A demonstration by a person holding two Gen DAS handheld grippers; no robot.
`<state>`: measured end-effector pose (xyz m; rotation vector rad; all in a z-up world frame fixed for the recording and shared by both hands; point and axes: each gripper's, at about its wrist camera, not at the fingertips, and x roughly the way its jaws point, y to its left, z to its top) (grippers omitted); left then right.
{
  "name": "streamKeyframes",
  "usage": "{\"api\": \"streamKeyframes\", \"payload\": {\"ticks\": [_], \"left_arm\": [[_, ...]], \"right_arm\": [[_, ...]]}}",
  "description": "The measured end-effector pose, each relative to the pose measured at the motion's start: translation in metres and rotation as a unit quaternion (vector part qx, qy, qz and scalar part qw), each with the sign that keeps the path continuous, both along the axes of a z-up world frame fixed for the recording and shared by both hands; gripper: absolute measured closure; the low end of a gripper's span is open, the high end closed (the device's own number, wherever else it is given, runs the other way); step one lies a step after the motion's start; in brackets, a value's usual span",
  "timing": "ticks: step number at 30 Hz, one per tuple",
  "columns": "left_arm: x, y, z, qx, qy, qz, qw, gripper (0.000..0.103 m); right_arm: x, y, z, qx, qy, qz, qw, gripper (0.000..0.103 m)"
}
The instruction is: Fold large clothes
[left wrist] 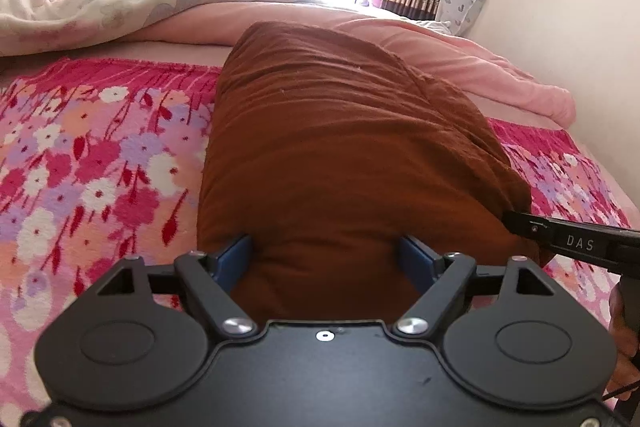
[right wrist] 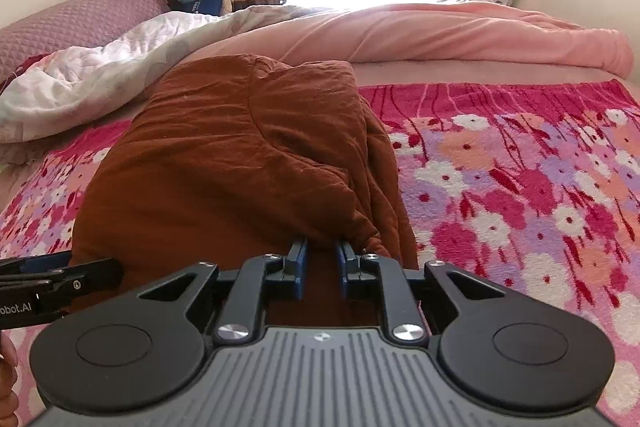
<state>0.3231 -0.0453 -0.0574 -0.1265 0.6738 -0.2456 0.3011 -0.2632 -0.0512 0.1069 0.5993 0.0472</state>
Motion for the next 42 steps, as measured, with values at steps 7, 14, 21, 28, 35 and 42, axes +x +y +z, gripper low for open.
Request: {"api": "streamKeyframes", "payload": {"ticks": [7, 14, 21, 28, 35, 42], "left_arm": [[-0.029, 0.003, 0.054, -0.001, 0.003, 0.004, 1.0000, 0.021], [-0.091, 0.007, 0.102, 0.025, -0.004, 0.028, 0.9993, 0.021], [-0.133, 0.013, 0.121, 0.054, 0.013, 0.054, 0.9970, 0.021], [-0.162, 0.016, 0.129, 0.056, 0.009, 0.061, 0.9965, 0.021], [-0.174, 0.015, 0.126, 0.056, 0.009, 0.060, 0.9966, 0.021], [-0.179, 0.013, 0.121, 0.057, 0.012, 0.059, 0.9966, 0.021]], "right_arm": [[-0.022, 0.003, 0.046, 0.014, 0.000, -0.006, 1.000, 0.043], [-0.086, 0.020, 0.096, -0.029, -0.021, -0.019, 0.999, 0.026], [-0.127, 0.030, 0.115, -0.039, -0.003, -0.014, 0.999, 0.026], [-0.151, 0.034, 0.125, -0.041, -0.004, -0.012, 0.999, 0.026], [-0.161, 0.038, 0.117, -0.034, 0.005, -0.008, 0.999, 0.026], [-0.171, 0.037, 0.116, -0.034, 0.003, -0.009, 0.999, 0.026]]}}
